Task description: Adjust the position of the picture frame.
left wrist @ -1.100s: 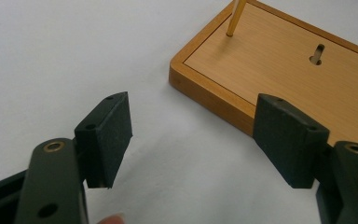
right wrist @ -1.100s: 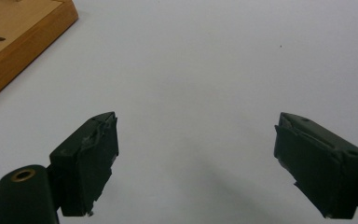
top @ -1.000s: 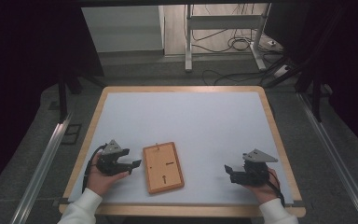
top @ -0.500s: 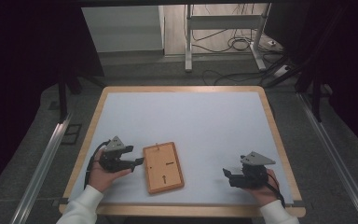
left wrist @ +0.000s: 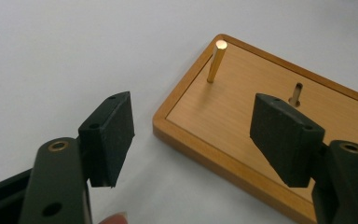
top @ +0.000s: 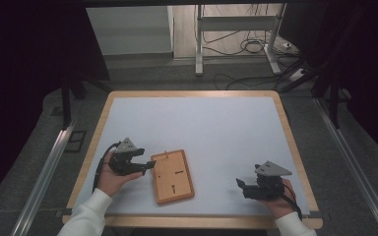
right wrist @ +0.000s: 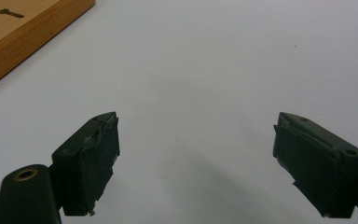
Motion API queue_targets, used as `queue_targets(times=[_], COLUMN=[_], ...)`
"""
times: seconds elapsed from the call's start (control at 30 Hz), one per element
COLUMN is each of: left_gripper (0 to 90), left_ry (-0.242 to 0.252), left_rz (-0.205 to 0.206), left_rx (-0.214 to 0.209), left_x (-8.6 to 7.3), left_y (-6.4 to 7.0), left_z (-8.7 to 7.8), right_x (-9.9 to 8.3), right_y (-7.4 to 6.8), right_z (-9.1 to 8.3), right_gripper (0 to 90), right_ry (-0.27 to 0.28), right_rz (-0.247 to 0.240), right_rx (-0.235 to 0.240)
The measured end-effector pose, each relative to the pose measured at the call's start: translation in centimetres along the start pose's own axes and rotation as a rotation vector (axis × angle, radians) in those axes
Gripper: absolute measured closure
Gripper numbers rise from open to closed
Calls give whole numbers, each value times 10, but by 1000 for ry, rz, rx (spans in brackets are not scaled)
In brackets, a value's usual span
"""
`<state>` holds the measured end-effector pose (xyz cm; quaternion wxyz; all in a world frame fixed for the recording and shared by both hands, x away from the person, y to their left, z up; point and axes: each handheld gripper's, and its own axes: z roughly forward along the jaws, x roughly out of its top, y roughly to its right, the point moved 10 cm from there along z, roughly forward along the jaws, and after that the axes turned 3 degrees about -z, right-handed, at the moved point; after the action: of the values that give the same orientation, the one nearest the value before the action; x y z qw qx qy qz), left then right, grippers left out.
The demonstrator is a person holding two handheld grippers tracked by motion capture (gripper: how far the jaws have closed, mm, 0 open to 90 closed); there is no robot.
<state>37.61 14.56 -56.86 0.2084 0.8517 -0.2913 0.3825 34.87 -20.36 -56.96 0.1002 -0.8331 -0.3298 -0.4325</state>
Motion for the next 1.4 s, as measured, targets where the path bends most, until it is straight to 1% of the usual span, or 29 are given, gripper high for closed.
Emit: queue_targets(times=[0.13, 0.17, 0.27, 0.33, 0.37, 0.43, 0.5, 0.67, 0.73, 0.93, 1.03, 1.1, 1.17, 1.27, 1.4], left_gripper=[302, 304, 311, 314, 316, 320, 330, 360, 374, 442, 504, 525, 540, 577, 644], left_ry=[-3, -7, 0, -1, -5, -9, -15, -11, -2, -8, -8, -14, -25, -21, -30], left_rz=[4, 17, 14, 13, 11, 12, 11, 18, 25, 36, 31, 27, 28, 20, 30], left_rx=[-6, -1, -7, -10, -17, -19, -23, -27, -18, -21, -26, -35, -33, -36, -28], left_x=[3, 6, 9, 10, 10, 10, 10, 12, 14, 20, 22, 21, 20, 20, 19], left_y=[3, 6, 8, 9, 10, 10, 9, 10, 11, 16, 16, 17, 17, 18, 18], left_z=[5, 8, 11, 13, 17, 19, 26, 33, 36, 43, 47, 50, 54, 57, 59], right_x=[0, 0, -1, -1, 0, 1, 2, 0, 0, -1, -2, -2, -3, -4, -5], right_y=[0, 0, 1, -1, -2, -3, -4, -3, -3, -2, -1, 0, 0, 1, 1], right_z=[-1, -2, -2, -1, -2, -2, -2, -2, -3, -4, -5, -5, -5, -6, -6], right_gripper=[146, 146, 146, 146, 146, 146, 146, 146, 146, 147, 147, 147, 146, 146, 146], right_ry=[-1, 0, -1, -5, -2, 0, 2, 0, 3, -6, -6, -7, -9, -14, -18], right_rz=[-5, -7, -3, 3, 8, 10, 17, 12, 13, 11, 14, 15, 14, 13, 14], right_rx=[-4, -9, -14, -6, 4, 10, 21, 19, 15, 5, 0, -2, -4, -8, -11])
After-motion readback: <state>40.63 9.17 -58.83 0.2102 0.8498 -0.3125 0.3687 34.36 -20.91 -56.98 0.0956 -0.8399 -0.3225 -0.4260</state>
